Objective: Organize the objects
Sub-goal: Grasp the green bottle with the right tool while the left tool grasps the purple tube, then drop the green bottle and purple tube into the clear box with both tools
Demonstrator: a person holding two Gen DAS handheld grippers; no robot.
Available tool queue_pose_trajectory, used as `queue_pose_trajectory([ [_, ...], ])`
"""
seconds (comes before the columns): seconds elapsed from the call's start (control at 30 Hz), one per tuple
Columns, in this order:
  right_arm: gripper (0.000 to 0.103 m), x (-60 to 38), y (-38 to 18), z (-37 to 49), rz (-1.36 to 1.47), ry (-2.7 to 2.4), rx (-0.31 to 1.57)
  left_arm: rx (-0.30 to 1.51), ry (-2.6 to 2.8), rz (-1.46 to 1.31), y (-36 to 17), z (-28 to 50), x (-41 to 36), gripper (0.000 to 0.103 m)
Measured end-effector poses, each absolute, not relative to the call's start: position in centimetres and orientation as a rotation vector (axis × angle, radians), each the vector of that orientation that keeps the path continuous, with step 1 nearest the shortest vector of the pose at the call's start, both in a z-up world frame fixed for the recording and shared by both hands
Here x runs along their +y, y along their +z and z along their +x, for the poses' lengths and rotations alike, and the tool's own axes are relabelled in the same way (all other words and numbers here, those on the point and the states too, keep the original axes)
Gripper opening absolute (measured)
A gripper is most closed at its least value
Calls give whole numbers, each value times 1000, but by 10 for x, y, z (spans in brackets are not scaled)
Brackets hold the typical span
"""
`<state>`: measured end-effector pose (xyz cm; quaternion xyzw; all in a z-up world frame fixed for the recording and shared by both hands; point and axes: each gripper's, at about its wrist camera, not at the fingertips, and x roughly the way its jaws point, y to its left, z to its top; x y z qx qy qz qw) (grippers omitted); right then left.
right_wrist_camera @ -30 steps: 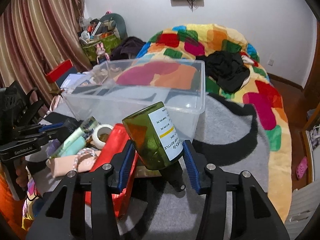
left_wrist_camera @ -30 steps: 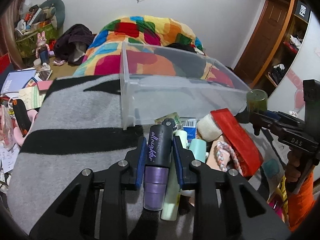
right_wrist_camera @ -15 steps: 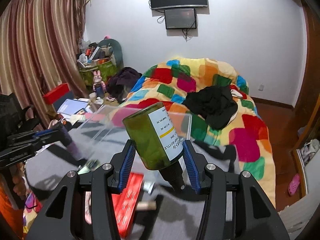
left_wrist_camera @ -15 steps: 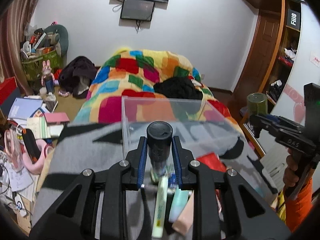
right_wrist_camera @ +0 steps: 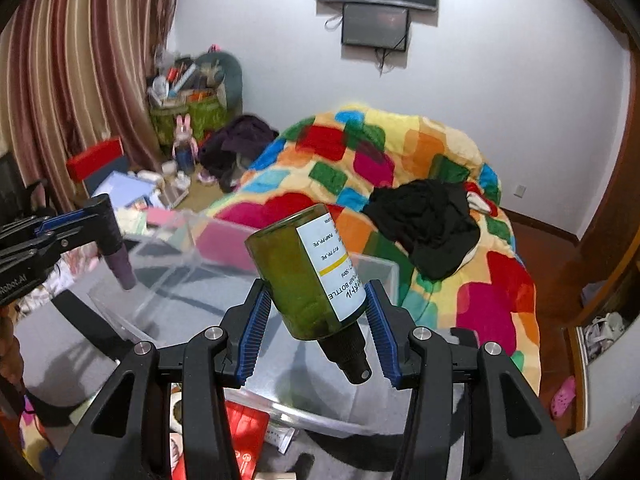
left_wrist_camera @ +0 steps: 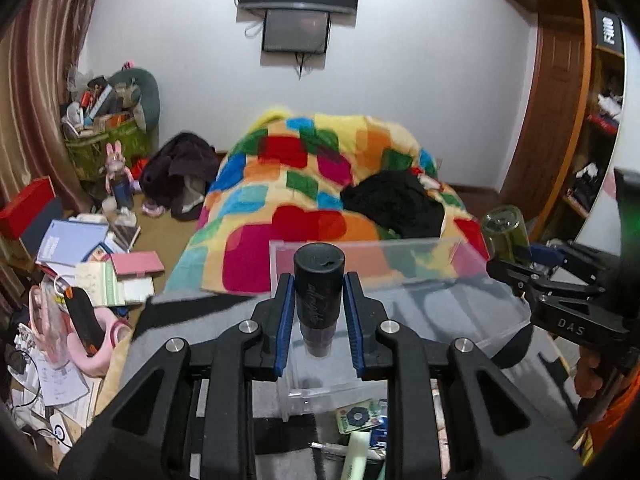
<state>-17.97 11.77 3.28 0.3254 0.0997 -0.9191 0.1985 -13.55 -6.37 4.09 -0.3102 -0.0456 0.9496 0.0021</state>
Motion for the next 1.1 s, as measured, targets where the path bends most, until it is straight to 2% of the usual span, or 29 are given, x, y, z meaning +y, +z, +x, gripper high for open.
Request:
queue_pose_trajectory([
  [0.3, 45, 91, -1, -187, 993, -2472, 473, -140, 2885, -1103, 5, -142, -53, 24],
  [0.5, 46, 85, -5, -182, 1045, -2401, 435, -138, 2823, -1133, -1, -134, -45, 24],
  [0.63, 57, 87, -1, -172, 1030, -2399, 424, -133, 2801, -1119, 3, -123, -42, 25],
  [0.7, 58, 91, 3, -165, 1009, -2395, 404, -128, 2792, -1111, 7, -117, -40, 28],
  [0.77, 59, 95, 8, -158, 992, -2393, 385, -109, 2795, -1095, 10, -110, -39, 38],
  [0.87, 62, 104, 13, -142, 967, -2402, 357, -79, 2801, -1076, 12, -98, -37, 47],
  [1.1, 63, 141, 18, -106, 939, -2466, 276, -62, 2796, -1106, 6, -74, -39, 54],
])
